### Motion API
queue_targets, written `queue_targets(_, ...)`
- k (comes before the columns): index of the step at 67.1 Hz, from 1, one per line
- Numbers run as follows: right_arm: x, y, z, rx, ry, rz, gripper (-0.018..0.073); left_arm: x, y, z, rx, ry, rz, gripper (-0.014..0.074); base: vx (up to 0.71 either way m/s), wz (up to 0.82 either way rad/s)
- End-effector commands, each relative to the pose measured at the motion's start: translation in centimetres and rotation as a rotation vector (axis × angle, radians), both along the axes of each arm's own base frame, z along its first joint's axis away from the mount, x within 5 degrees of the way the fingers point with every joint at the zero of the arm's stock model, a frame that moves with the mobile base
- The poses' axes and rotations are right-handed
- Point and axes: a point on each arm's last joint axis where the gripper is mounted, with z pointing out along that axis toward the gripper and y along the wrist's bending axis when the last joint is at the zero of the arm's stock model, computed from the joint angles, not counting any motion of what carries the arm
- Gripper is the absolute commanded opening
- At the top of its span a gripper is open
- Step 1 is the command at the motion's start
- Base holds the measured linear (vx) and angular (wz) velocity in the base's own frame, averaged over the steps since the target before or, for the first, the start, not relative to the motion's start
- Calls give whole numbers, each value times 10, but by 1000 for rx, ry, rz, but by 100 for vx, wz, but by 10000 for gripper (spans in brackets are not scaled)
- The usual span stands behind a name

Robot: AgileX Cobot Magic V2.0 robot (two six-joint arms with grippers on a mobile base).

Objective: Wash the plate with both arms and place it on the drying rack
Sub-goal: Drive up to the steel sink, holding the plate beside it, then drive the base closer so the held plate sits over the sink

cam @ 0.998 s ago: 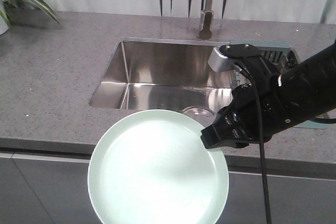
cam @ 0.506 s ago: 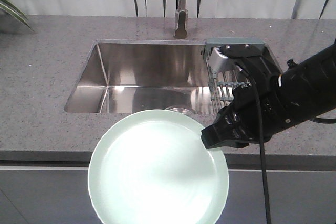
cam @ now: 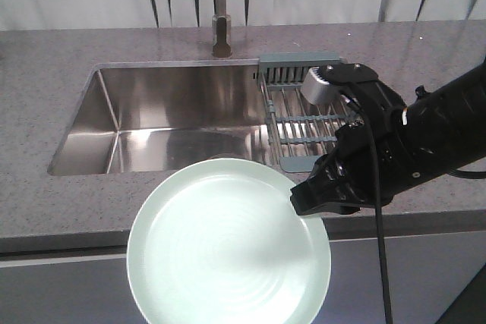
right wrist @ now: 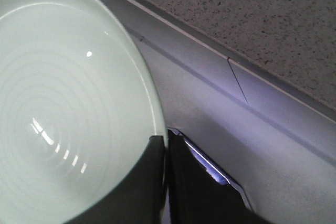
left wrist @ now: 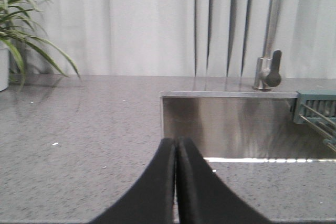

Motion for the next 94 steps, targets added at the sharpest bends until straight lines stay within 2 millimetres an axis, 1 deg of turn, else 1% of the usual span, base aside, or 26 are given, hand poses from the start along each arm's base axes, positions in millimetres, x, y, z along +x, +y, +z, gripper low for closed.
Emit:
queue_targets(1,-3,0,18,63,-64,-14,-1,-3,0,17,-7,-115,0,-6,1,-22)
queue_targets(41,-3,0,18,63,-64,-14,-1,-3,0,17,-7,-115,0,-6,2,-19)
queue_targets(94,-3,0,18,63,-64,-14,-1,-3,0,17,-7,-115,0,-6,4,0)
